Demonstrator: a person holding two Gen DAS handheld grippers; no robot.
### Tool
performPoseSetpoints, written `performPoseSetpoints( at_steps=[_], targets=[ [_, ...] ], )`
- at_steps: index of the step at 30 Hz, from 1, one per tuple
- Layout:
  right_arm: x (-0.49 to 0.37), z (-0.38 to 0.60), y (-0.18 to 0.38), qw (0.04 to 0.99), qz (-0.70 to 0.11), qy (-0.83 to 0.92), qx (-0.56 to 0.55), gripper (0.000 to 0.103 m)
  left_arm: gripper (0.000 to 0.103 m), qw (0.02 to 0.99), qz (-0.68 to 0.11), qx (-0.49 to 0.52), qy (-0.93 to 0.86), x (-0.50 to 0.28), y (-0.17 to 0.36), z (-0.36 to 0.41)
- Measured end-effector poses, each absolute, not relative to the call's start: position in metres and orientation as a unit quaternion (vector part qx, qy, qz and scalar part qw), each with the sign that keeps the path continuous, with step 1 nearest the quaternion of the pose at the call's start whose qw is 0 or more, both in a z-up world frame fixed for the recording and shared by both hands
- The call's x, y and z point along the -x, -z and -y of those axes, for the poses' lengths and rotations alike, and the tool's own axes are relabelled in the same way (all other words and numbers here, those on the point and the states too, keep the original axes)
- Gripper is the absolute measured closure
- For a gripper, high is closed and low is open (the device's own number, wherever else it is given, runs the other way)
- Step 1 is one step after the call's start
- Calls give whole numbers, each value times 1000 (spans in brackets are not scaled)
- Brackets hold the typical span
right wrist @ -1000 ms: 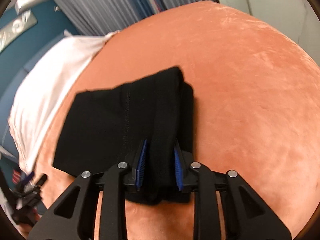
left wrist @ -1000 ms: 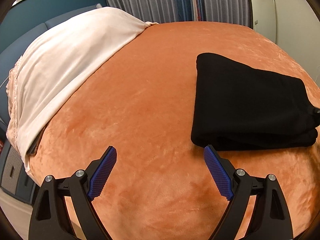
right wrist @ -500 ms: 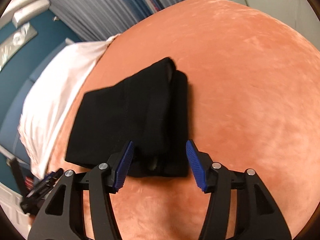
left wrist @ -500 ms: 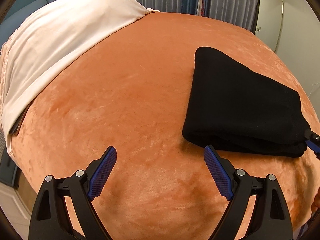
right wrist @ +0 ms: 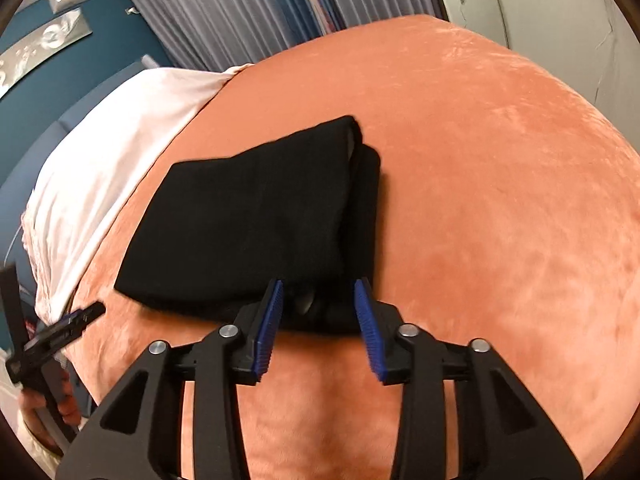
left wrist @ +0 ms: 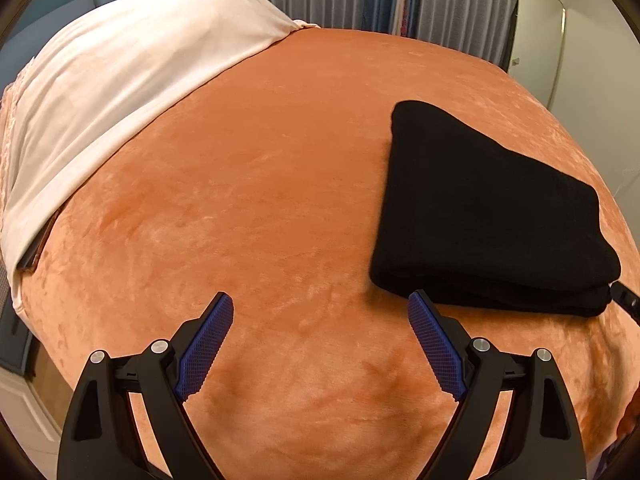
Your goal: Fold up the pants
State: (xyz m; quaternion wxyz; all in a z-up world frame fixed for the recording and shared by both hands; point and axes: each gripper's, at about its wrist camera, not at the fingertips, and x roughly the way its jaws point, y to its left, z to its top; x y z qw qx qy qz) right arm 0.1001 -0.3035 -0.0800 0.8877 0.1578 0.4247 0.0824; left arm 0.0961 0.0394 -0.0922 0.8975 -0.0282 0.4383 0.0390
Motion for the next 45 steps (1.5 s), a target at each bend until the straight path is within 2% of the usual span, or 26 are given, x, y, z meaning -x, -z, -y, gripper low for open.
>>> performPoseSetpoints(
  at_steps=[5,6,7,8,9,12,14,17,18,20,26,28,29,32,34,35,36,37,40,43,45],
  targets=[
    [-112,285,89,889,-434,-79,-123,66,16,897,-441,13,-23,-99,94,-19],
    [-116,280,87,891,-432,-80,-112,75,16,898,-440,9,-20,-99,93,-15],
    [-118,278,85,893,-432,-81,-100,80,16,898,-439,4,-19,-99,93,-12],
    [-118,278,80,894,-430,-82,-94,92,16,899,-438,-1,-20,-100,93,-9],
    [-116,284,71,899,-419,-81,-102,93,16,899,-437,-6,-22,-101,92,-8],
    [-105,315,57,910,-393,-55,-120,93,16,903,-429,-15,-25,-102,89,-7],
    [-112,330,79,898,-425,-30,-110,93,16,903,-428,-17,-23,-105,91,-7],
    [-109,339,92,889,-435,-45,-133,83,16,898,-439,-13,-20,-112,98,-5],
    [-105,342,87,891,-428,-48,-146,73,16,898,-440,-11,-17,-112,98,-4],
    [-96,351,77,894,-414,-44,-165,59,16,898,-441,-1,-4,-111,96,-3],
    [-80,373,58,894,-387,-39,-223,55,16,909,-414,28,34,-108,69,-1],
    [-89,346,36,914,-365,-57,-170,59,16,914,-404,21,40,-117,61,9],
    [-96,332,26,919,-360,-71,-143,65,16,915,-401,16,43,-123,60,15],
    [-125,300,21,917,-372,-107,-96,74,16,910,-412,-4,42,-148,76,34],
    [-155,291,52,905,-414,-78,-51,78,16,897,-440,-25,18,-165,100,41],
    [-165,292,72,896,-439,-61,-39,83,16,892,-450,-30,12,-169,110,41],
    [-168,300,86,892,-444,-60,-51,84,12,888,-460,-23,18,-172,119,38],
    [-165,306,83,896,-435,-62,-68,84,9,885,-465,-11,21,-171,122,33],
    [-163,305,49,900,-421,-63,-93,82,9,893,-449,12,17,-159,114,14],
    [-182,271,17,905,-404,-107,-75,82,9,904,-427,31,-1,-148,101,-2],
    [-213,240,16,895,-414,-146,-75,82,9,905,-423,37,-11,-144,97,-11]
  ],
)
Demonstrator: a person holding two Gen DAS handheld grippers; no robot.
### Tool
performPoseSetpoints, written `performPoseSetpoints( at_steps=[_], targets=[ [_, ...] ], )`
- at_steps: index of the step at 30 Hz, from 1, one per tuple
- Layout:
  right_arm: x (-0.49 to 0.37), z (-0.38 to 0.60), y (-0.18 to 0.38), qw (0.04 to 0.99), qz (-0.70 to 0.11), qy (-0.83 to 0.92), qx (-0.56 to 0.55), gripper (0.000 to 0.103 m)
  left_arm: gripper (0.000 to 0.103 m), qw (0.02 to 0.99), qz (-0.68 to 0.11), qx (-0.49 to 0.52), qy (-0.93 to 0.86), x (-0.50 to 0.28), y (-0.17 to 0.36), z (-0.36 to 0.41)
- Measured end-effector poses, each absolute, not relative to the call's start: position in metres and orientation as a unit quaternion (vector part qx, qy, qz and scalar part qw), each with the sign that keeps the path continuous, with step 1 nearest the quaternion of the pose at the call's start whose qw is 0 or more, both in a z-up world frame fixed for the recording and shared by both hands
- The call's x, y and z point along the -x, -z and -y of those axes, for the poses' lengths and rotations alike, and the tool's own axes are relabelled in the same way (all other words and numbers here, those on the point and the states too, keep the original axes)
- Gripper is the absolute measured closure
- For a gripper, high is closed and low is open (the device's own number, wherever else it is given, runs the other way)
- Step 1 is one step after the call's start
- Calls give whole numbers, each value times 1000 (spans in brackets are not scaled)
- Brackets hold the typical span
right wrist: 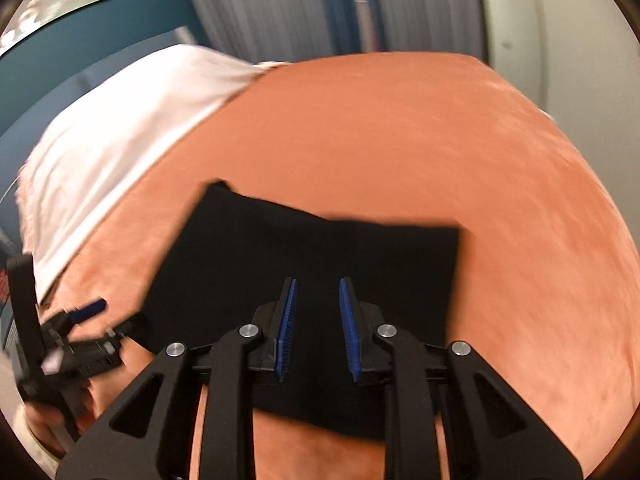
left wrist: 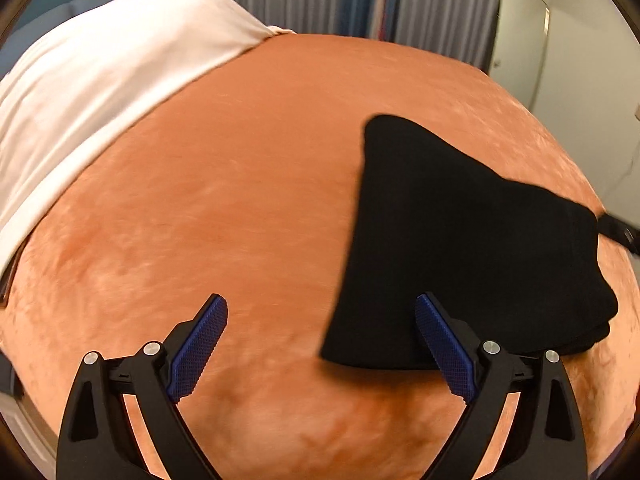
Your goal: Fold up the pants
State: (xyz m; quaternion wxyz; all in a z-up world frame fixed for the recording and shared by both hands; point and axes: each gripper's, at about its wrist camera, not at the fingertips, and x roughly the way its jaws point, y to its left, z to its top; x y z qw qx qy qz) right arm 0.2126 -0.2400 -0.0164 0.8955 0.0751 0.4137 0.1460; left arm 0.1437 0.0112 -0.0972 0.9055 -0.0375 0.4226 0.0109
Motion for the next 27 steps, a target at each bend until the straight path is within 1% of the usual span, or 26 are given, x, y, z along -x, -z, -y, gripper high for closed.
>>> performPoseSetpoints(
  at_steps=[3,4,5,7,8,9,12,14,17,18,20,21,23,24,26,27],
  targets=[
    [-261,206,55,867,-465,-162,-74,82,9,906,-422,28,-27,-135,95,-23],
    [-277,198,84,855,-495,-146,-58,82,9,905,-423,19,-37,-132,96,-28],
    [-286,194,99,850,-505,-138,-57,83,9,906,-421,10,-47,-130,95,-33],
    [-290,192,89,859,-490,-128,-69,83,9,906,-419,-7,-56,-125,96,-43],
    [-289,191,78,863,-483,-125,-75,80,9,906,-419,-15,-60,-123,97,-48],
    [-288,187,63,869,-468,-134,-84,80,9,906,-417,-19,-64,-123,97,-53],
    [-293,159,41,873,-452,-169,-70,80,9,906,-418,-11,-69,-122,96,-64],
    [-309,136,47,868,-462,-173,-51,80,9,906,-418,6,-65,-123,96,-66],
    [-336,121,89,845,-510,-155,-53,80,9,906,-419,11,-57,-120,93,-64],
    [-340,121,95,842,-512,-159,-64,80,9,906,-419,6,-57,-119,92,-62],
    [-338,123,80,846,-501,-161,-84,79,9,907,-418,-2,-53,-118,90,-60],
    [-333,126,66,856,-483,-164,-87,76,9,909,-414,-6,-50,-116,88,-60],
    [-329,126,52,868,-462,-165,-80,76,9,910,-412,-8,-48,-117,88,-57],
    [-331,126,56,869,-463,-158,-70,76,9,910,-413,-6,-46,-118,89,-56],
    [-338,128,85,851,-504,-141,-38,78,9,908,-417,-1,-44,-120,90,-53],
    [-337,135,91,849,-507,-143,-45,78,9,907,-419,1,-42,-120,90,-51]
  ],
)
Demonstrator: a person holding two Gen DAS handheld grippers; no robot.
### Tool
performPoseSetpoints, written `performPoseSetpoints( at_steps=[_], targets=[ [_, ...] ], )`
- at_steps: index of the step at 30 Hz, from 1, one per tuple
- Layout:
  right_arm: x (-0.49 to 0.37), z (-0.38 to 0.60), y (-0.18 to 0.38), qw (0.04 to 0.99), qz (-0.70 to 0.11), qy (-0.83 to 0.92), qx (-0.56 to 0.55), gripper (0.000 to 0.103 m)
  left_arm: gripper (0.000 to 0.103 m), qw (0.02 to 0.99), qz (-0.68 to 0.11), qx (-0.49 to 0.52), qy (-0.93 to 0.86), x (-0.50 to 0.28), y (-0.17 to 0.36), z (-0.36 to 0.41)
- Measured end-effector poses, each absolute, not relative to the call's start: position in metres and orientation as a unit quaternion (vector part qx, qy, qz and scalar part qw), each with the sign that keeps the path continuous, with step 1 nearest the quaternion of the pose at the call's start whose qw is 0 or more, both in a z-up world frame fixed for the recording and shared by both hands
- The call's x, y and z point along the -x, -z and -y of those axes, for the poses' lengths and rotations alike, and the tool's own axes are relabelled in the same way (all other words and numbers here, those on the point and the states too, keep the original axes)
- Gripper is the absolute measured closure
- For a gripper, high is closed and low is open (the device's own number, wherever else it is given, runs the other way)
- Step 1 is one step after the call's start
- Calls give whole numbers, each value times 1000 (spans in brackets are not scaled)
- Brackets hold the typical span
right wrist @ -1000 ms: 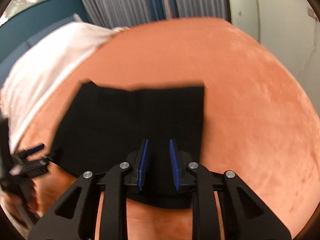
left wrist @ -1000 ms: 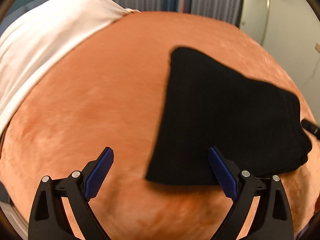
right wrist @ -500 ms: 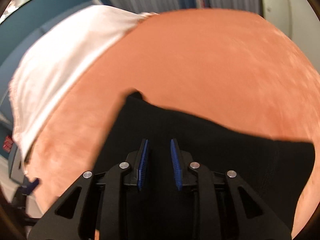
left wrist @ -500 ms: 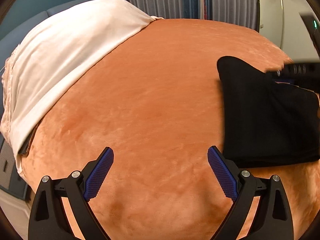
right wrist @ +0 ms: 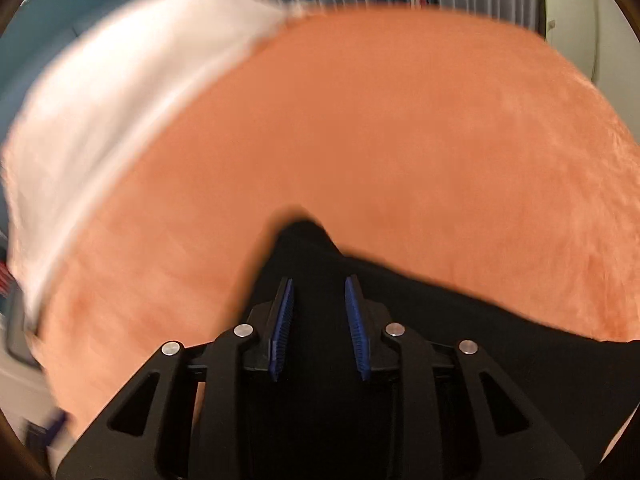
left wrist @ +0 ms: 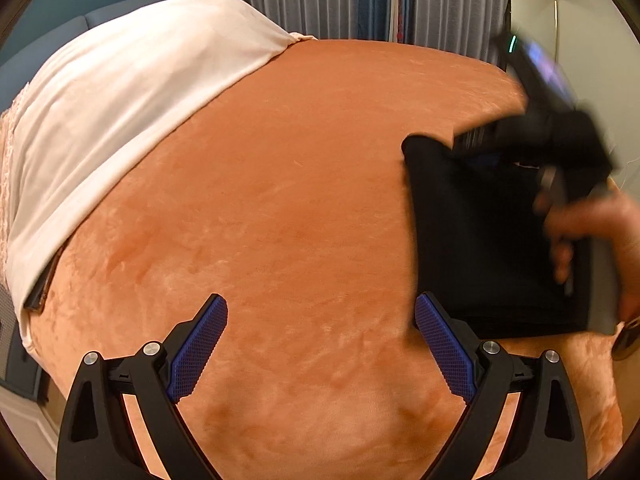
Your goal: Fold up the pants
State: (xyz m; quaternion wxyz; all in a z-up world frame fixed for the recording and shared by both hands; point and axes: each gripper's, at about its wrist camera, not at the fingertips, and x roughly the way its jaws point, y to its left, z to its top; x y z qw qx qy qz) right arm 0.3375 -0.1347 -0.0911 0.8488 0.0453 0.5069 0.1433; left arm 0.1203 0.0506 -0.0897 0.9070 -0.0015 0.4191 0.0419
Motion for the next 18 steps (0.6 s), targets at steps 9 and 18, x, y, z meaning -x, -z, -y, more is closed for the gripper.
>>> performPoseSetpoints(
  at_steps=[9,18],
  targets=[
    [-224,246,35,905,-412,-88,-66,77,9,907,-420,-11,-37,-121,90,-36],
    [-152,315,58,899,-411,-65,-137,76,9,906,-422,-27,-34,-119,90,-9]
  ],
)
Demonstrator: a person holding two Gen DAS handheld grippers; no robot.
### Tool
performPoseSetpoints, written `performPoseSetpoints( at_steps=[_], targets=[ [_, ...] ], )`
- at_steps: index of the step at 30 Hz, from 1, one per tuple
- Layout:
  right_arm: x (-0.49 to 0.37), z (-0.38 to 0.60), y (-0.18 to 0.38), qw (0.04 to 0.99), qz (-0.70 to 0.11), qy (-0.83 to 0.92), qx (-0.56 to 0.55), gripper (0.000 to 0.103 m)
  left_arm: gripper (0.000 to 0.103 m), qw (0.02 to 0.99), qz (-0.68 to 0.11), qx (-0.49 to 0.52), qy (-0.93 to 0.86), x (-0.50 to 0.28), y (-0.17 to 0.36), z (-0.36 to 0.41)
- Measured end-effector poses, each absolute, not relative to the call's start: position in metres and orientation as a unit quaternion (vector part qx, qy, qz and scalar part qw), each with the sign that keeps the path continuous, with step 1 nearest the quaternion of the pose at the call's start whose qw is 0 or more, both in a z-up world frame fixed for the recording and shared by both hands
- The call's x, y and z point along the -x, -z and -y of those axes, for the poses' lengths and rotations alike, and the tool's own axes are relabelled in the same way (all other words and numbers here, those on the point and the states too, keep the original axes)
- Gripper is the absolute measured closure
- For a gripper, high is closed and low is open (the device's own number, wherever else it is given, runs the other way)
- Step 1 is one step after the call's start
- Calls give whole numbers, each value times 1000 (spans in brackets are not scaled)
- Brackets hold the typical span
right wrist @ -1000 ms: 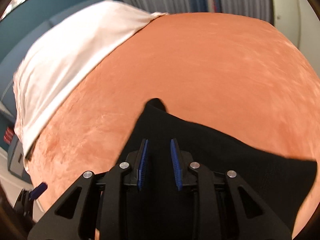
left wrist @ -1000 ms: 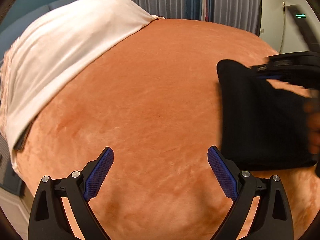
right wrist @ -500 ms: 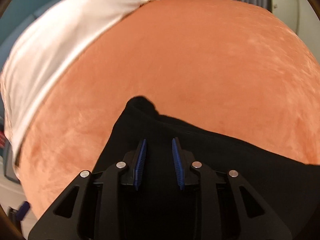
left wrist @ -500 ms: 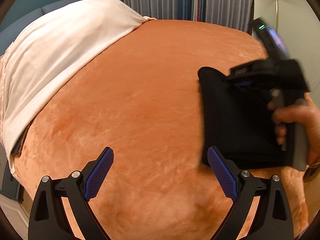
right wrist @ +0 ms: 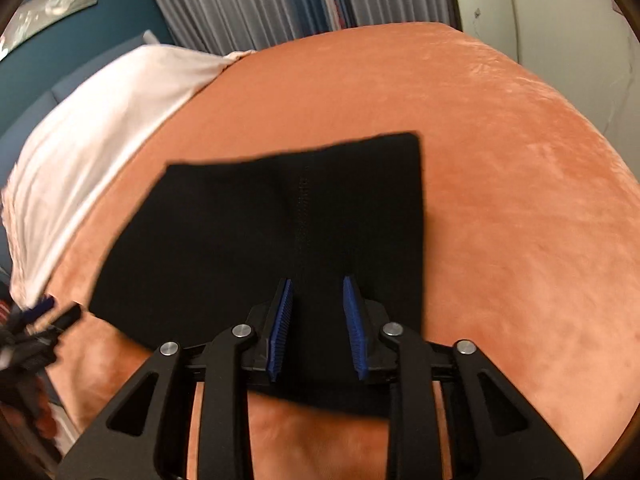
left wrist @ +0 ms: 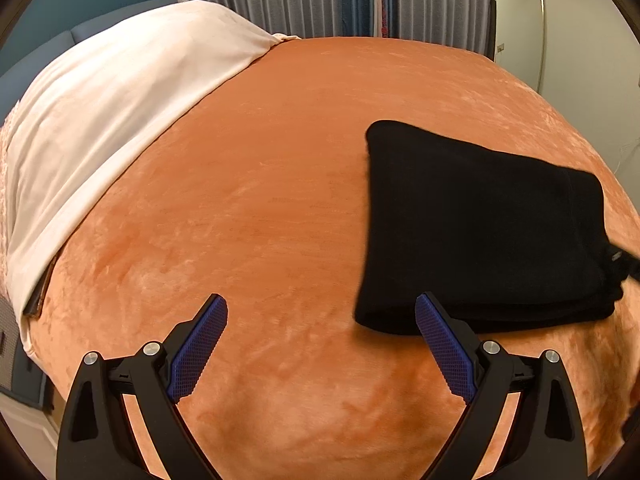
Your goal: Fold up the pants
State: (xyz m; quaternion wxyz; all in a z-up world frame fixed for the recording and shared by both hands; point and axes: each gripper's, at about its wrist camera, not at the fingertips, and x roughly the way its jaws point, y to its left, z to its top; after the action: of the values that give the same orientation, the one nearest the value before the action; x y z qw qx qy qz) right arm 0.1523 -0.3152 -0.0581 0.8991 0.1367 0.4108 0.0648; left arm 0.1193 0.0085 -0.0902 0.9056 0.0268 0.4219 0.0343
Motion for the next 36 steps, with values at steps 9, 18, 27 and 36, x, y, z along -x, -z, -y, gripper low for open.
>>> performPoseSetpoints(
  at_steps=[9,18,27,36],
  targets=[
    [-98,395,77,864,-419,-49,-275,45,9,872,-477,103,48,-138,109,-19],
    [-123,380,119,786,-442,-137,-409,27,9,788,-511,316,133,-181,141,-34],
    [-143,351,118,810,-454,-98,-358,38,12,790,-525,297,108,-199,149,-16],
    [-103,344,80,828,-433,-126,-332,69,74,822,-504,234,124,-169,114,0]
  ],
)
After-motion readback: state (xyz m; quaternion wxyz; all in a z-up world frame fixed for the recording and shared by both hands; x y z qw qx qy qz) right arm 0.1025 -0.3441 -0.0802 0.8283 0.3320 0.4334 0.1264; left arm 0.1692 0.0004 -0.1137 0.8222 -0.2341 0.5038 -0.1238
